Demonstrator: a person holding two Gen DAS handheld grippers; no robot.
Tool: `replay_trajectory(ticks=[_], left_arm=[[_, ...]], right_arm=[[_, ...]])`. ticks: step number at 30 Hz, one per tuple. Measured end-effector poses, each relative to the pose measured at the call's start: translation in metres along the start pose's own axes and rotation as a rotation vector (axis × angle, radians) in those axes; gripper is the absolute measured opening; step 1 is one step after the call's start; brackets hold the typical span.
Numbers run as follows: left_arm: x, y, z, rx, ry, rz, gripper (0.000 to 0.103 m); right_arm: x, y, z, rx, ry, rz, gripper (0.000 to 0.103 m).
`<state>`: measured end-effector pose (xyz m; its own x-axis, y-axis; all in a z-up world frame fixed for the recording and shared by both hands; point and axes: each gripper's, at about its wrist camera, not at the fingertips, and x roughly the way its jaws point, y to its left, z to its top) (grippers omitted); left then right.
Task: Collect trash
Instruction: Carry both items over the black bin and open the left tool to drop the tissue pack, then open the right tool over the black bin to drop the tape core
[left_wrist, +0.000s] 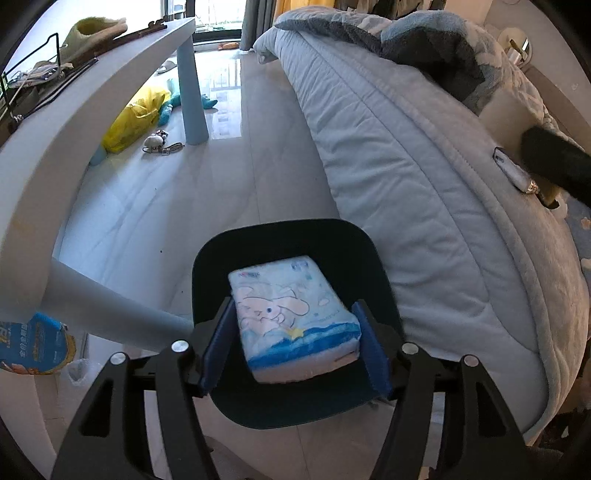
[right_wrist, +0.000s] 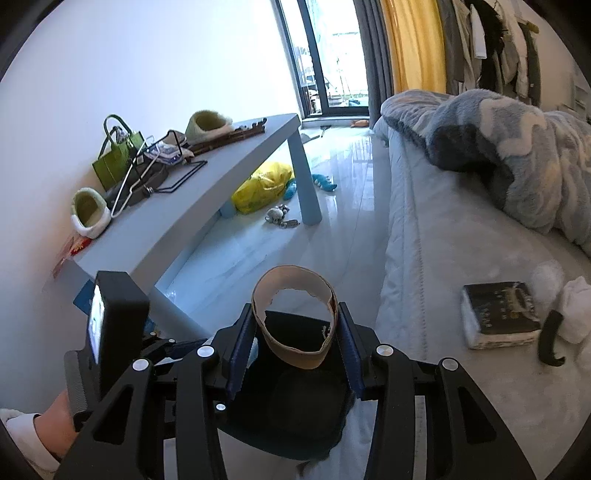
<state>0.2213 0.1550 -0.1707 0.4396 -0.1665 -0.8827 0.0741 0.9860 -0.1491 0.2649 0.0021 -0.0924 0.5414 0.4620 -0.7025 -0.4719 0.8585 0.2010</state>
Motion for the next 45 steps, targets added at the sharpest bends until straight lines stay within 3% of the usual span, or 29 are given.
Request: replay_trajectory(ticks=[5,11,22,32,45], left_arm=[[-0.008,0.005,0.000,-0.004,-0.006,-0.015,0.074],[-0.030,0.021,0.007,-0.033,-0.081,-0.021,0.074],[-0.081,0.029,0.019,-0.049,-0.230,-0.047,0.062],[-0.113,0.019,0.026,-0.030,-0.298,-0.079,0.049],[-0.143,0.018,0.032,-0.035,-0.375,-0.072,0.046]], right_arm=[[0.015,0.004,-0.003,-0.007,0.033,-0.019,0.044],[0.038,0.002,-0.010,0.007,0.091,-0.036,0.044],[0.096,0.010,-0.038,0.012,0.227,-0.052,0.045],[0.136,0.023,-0.060,-0.011,0.330,-0.069,0.045],[0.165,0.039,-0.091,-0.078,0.448,-0.101,0.047]])
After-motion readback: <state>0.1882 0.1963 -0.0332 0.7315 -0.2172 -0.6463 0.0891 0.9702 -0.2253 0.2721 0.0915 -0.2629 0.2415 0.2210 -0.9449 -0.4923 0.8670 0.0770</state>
